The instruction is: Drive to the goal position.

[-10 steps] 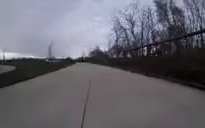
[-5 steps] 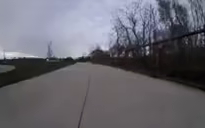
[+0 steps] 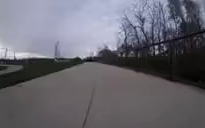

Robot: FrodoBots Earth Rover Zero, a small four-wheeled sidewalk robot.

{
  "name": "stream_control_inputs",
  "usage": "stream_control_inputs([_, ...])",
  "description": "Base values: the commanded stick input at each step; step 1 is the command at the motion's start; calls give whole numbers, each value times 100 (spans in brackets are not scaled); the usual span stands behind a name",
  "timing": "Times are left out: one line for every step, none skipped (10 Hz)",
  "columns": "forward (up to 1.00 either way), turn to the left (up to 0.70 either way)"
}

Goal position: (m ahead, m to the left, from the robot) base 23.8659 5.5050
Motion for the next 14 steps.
stream_control_inputs([100, 0])
stream_control_inputs([100, 0])
stream_control_inputs([100, 0])
stream_control_inputs([100, 0])
stream_control_inputs([100, 0])
stream_control_inputs([100, 0])
stream_control_inputs([100, 0])
stream_control_inputs([100, 0])
stream_control_inputs([100, 0])
stream_control_inputs([100, 1])
stream_control_inputs([100, 3])
stream_control_inputs([100, 9])
stream_control_inputs([100, 26])
stream_control_inputs([100, 28])
